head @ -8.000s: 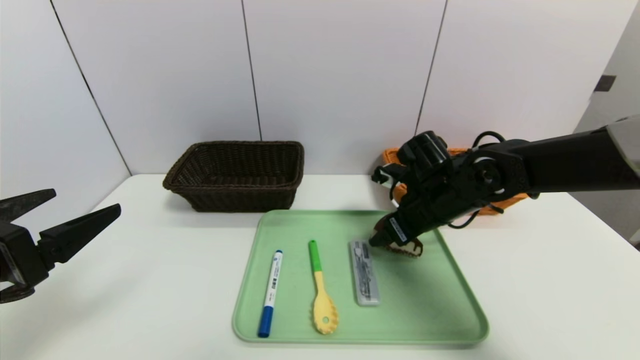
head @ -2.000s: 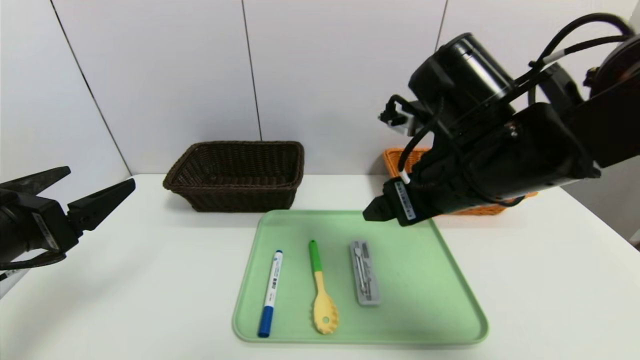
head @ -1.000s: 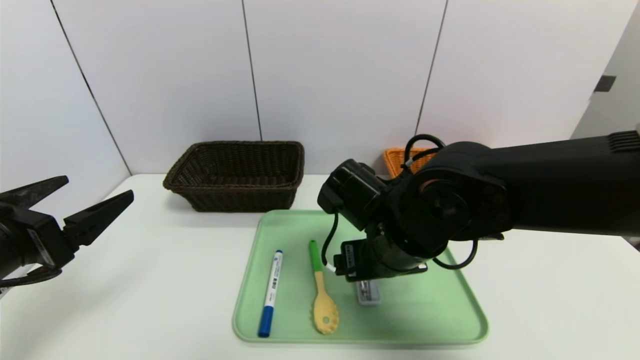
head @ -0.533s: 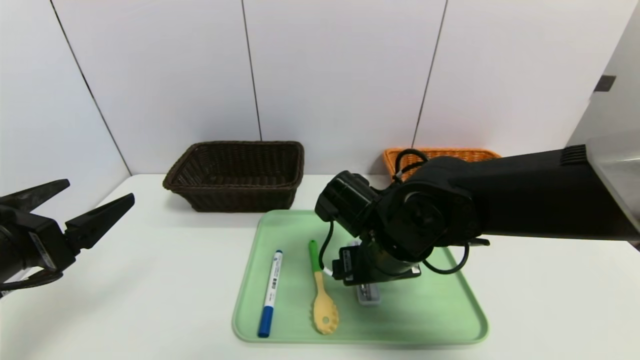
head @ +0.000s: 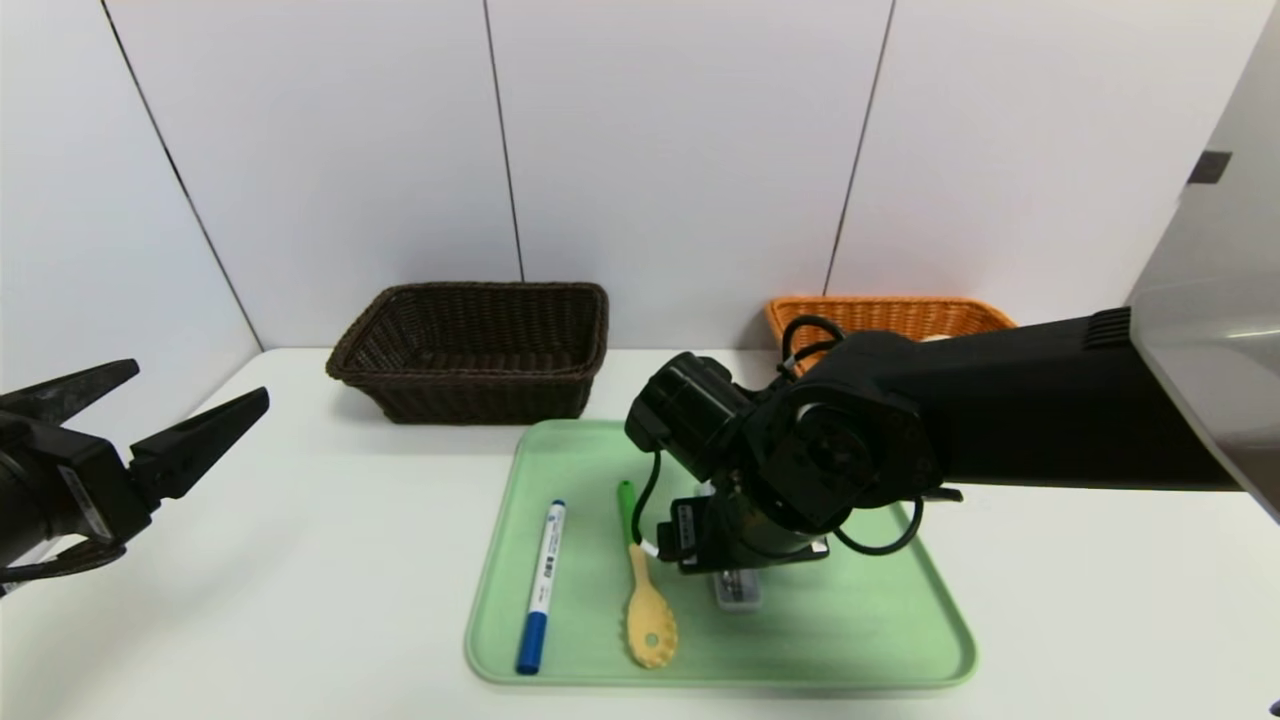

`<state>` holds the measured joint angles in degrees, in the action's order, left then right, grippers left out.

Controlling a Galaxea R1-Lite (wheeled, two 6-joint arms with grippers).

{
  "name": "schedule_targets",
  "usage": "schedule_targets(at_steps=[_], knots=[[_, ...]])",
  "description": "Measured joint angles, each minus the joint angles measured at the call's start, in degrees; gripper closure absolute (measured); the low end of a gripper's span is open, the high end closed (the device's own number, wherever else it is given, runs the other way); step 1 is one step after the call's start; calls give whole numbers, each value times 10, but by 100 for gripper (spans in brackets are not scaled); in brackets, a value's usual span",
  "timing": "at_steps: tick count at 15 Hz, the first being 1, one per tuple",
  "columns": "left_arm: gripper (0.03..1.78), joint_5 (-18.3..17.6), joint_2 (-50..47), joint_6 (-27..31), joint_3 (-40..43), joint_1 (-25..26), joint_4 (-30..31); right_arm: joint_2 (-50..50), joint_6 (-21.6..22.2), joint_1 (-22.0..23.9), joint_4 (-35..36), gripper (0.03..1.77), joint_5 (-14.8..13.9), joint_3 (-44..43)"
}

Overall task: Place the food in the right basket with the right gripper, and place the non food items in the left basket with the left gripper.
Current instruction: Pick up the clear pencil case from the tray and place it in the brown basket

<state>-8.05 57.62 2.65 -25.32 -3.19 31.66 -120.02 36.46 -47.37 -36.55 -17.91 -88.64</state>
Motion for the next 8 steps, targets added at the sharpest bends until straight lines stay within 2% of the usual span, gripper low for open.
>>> schedule_targets(at_steps=[8], knots=[[12, 0, 0, 0, 0, 0, 1, -3, 0, 4, 16, 10, -1, 19]])
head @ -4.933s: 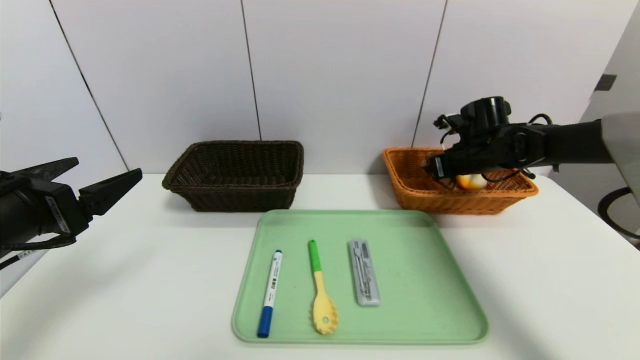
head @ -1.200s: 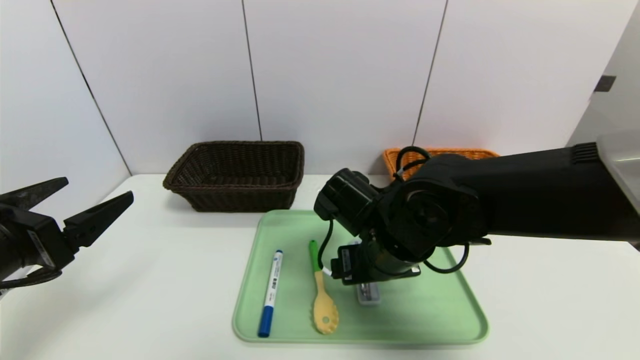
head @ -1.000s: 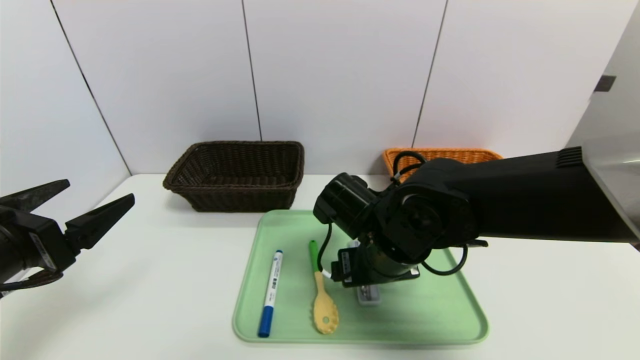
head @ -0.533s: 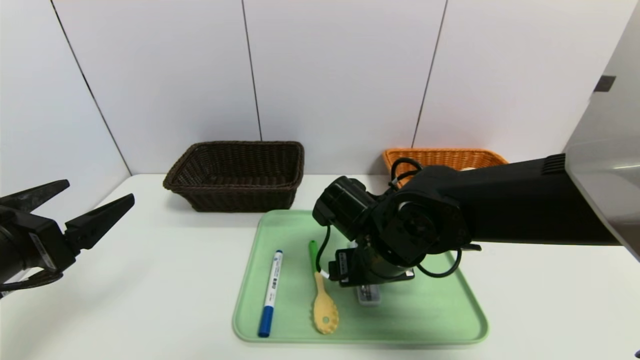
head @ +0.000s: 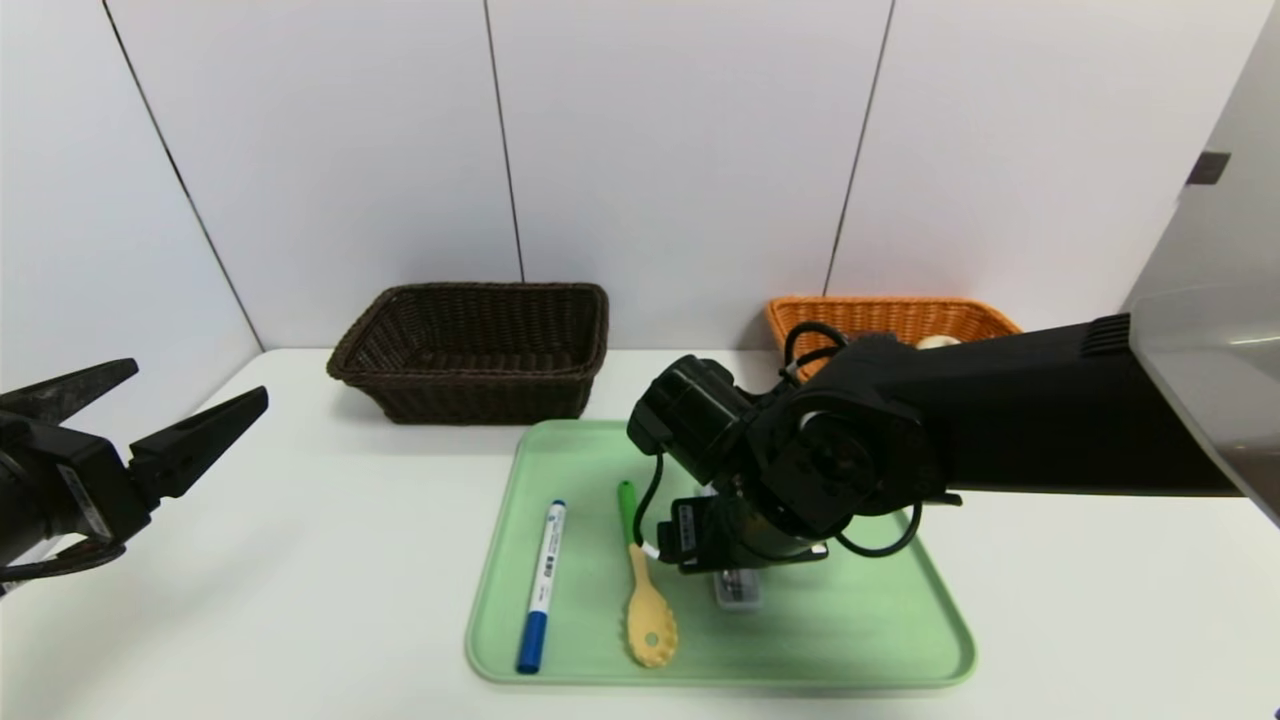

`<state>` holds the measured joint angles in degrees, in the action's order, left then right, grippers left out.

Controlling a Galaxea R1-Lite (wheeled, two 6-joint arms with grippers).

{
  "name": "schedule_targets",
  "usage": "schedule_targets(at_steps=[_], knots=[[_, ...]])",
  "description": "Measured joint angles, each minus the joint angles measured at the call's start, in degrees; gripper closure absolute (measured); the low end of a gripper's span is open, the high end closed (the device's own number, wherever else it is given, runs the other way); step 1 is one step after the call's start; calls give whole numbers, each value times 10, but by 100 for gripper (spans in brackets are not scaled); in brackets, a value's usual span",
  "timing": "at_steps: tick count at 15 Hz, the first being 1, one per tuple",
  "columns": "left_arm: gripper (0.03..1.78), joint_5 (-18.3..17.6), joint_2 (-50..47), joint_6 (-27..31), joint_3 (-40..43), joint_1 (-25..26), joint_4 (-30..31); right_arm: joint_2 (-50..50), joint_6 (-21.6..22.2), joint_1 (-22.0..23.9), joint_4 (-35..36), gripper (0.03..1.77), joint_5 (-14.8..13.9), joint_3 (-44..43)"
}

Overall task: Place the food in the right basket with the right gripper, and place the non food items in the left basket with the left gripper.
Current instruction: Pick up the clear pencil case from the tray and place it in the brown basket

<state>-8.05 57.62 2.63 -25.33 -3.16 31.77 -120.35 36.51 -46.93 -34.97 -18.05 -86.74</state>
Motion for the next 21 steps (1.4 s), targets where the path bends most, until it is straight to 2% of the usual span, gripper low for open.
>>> schedule_targets(at_steps=[1, 2, 5, 9, 10, 11, 17, 21], knots=[[12, 0, 0, 0, 0, 0, 0, 0, 0, 0, 5, 10, 0, 4], [12, 0, 0, 0, 0, 0, 0, 0, 0, 0, 20, 18, -1, 12], [12, 0, 0, 0, 0, 0, 0, 1, -3, 1, 58, 63, -2, 34], [12, 0, 0, 0, 0, 0, 0, 1, -4, 1, 58, 101, -1, 37], [12, 0, 0, 0, 0, 0, 0, 0, -4, 2, 58, 119, -1, 38], [12, 0, 1, 0, 0, 0, -1, 0, -4, 2, 58, 124, -1, 38], [12, 0, 2, -2, 1, 0, -1, 3, -13, 5, 58, 124, -4, 34], [12, 0, 3, -2, 1, 0, -2, 42, -49, 6, 55, 124, -13, 4]])
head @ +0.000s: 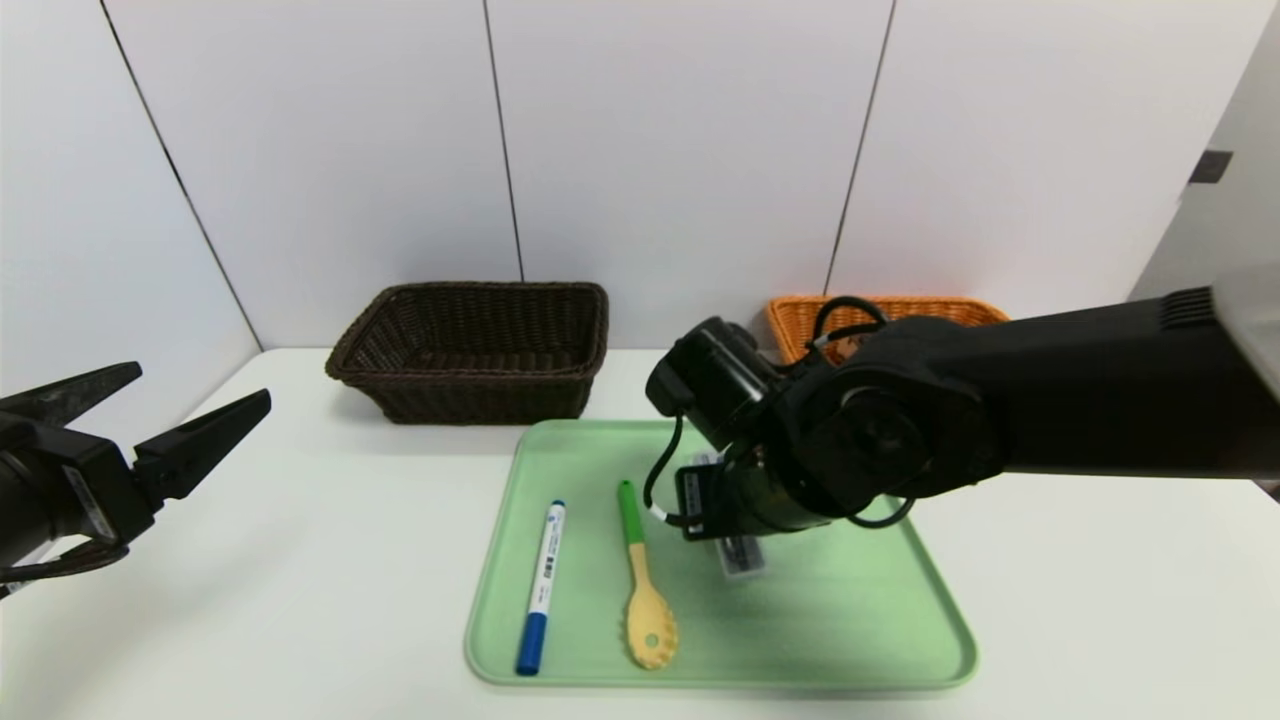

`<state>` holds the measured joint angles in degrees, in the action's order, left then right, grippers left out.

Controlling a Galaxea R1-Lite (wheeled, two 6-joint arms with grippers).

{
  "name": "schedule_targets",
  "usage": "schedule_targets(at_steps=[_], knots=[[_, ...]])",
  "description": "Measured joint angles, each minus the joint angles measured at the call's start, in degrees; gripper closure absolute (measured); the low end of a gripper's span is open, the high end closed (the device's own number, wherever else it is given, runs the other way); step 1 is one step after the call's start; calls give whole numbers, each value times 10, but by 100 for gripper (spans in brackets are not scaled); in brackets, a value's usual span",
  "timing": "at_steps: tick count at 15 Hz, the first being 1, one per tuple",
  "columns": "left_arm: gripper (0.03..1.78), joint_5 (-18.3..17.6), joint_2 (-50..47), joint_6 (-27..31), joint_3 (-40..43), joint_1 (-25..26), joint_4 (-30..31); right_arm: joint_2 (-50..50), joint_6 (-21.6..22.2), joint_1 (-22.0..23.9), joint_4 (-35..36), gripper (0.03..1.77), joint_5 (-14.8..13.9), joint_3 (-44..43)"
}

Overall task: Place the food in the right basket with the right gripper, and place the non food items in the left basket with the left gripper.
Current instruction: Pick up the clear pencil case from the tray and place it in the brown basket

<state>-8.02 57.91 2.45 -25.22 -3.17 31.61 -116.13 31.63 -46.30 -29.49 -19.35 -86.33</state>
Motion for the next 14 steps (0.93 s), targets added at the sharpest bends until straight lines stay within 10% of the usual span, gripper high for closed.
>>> schedule_targets(at_steps=[10, 14], knots=[[12, -1, 0, 2, 6, 0, -1, 25, -179, 26, 37, 124, -2, -199], [12, -2, 0, 2, 9, 0, 0, -74, -300, 45, 192, 124, 1, -252]])
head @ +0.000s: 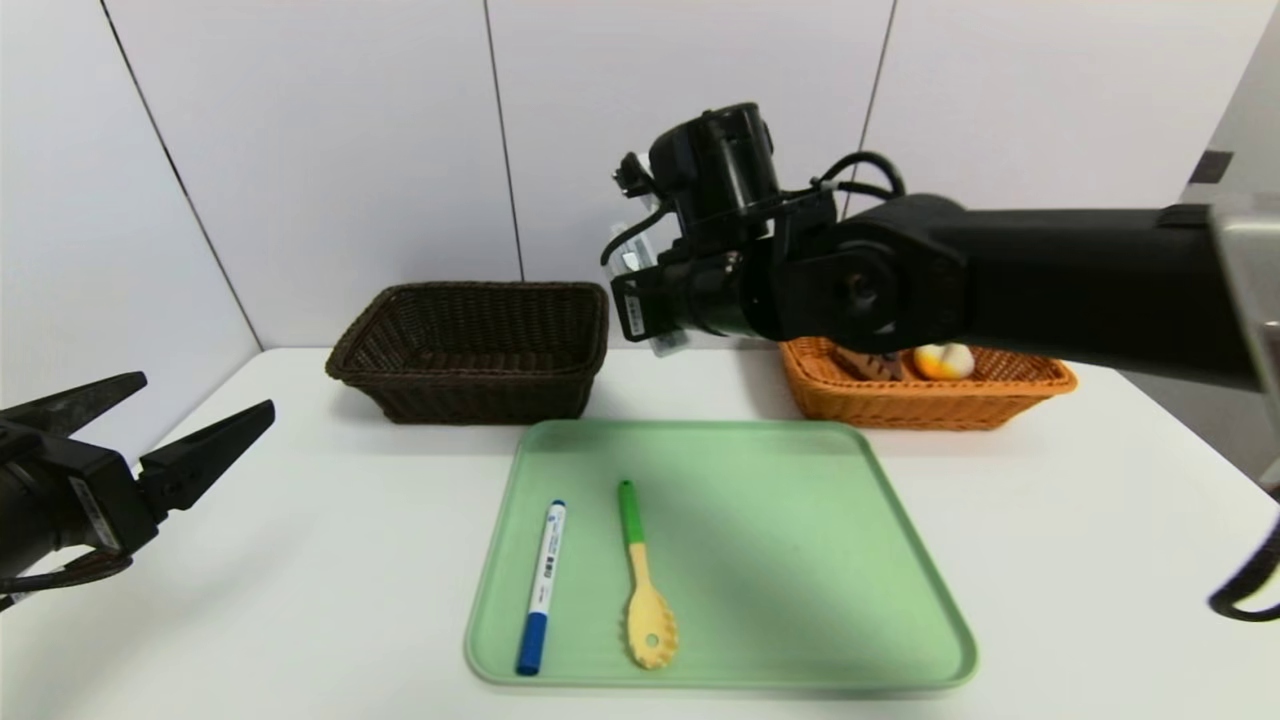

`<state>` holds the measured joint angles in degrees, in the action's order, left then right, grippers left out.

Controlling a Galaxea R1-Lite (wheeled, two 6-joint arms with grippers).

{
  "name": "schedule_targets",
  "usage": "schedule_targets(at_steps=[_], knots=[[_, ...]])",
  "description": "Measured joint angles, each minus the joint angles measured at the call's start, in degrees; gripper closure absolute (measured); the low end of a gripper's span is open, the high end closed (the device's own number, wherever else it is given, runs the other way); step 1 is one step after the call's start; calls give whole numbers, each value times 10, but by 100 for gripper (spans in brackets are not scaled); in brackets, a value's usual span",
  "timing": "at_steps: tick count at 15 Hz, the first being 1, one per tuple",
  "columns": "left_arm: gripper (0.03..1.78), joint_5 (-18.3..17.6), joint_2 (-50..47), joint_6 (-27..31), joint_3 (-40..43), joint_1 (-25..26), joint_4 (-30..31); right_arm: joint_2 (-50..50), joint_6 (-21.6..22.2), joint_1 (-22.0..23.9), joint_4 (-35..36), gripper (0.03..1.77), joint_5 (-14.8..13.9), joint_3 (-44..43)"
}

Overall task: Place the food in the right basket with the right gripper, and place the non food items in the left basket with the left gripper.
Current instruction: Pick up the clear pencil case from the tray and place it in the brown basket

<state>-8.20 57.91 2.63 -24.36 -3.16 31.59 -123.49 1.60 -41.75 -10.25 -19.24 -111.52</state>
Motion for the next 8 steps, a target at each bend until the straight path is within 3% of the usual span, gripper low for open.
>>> schedule_targets(at_steps=[4, 8], knots=[[12, 0, 1, -1, 1, 0, 0, -111, -54, 7, 230, 124, 23, -6], [12, -3, 1, -1, 7, -1, 3, -189, -78, 10, 436, 124, 78, -10]])
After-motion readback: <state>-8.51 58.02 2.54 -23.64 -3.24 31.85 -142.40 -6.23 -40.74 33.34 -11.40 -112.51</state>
